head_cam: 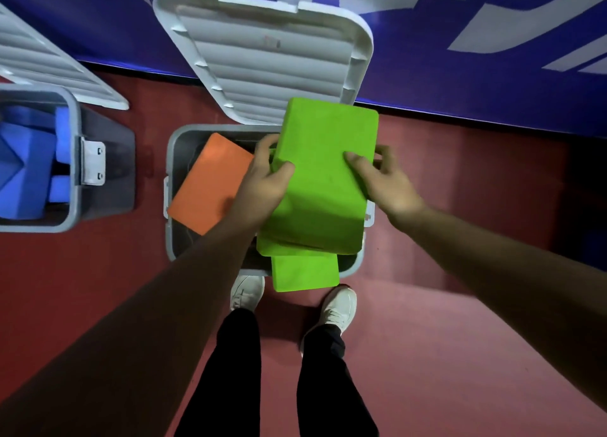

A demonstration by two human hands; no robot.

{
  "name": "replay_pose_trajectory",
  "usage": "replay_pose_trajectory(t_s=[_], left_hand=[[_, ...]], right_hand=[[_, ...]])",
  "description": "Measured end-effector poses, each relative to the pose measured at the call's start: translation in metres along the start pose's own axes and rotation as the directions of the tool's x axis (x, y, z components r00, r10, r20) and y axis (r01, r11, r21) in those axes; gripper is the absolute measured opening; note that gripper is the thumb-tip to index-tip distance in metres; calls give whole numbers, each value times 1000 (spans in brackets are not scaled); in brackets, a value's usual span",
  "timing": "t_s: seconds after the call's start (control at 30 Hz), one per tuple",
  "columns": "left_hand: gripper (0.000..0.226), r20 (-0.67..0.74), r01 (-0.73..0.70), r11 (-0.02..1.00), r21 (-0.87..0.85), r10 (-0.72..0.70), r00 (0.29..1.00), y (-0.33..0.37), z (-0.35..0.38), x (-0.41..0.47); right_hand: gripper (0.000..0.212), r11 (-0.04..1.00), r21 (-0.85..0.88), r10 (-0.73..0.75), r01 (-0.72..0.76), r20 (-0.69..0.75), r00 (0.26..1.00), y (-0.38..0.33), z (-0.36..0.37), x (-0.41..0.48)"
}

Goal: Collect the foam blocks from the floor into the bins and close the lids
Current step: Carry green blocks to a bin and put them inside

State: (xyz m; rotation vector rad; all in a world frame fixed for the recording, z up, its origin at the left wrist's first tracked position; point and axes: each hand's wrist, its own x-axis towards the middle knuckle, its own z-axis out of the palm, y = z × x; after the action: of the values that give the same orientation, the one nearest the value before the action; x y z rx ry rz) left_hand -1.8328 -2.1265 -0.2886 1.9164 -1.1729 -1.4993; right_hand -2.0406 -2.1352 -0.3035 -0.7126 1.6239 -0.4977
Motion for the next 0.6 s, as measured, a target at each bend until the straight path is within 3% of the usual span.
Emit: replay_pose_trajectory(t_s=[0.2, 0.33, 0.43, 0.53, 0.6], left_hand=[[62, -21, 58, 995, 85, -57, 998, 9, -4, -1], [67, -60, 52, 995, 84, -47, 997, 21, -16, -12], [64, -111, 25, 997, 72, -17, 994, 31, -29, -19], [43, -166, -5, 994, 111, 24, 986, 40, -49, -23], [42, -192, -37, 992, 123, 61, 980, 42, -73, -31]], right_hand=[[34, 983, -178, -61, 54, -35, 998, -7, -9, -10], [52, 947, -301, -134, 109, -63, 989, -23, -17, -24], [62, 890, -416, -230, 186, -59, 971, -42, -21, -40], [56, 789, -524, -394, 319, -33, 919, -68, -15, -61], [59, 727, -572, -471, 380, -14, 882, -83, 1, -80]])
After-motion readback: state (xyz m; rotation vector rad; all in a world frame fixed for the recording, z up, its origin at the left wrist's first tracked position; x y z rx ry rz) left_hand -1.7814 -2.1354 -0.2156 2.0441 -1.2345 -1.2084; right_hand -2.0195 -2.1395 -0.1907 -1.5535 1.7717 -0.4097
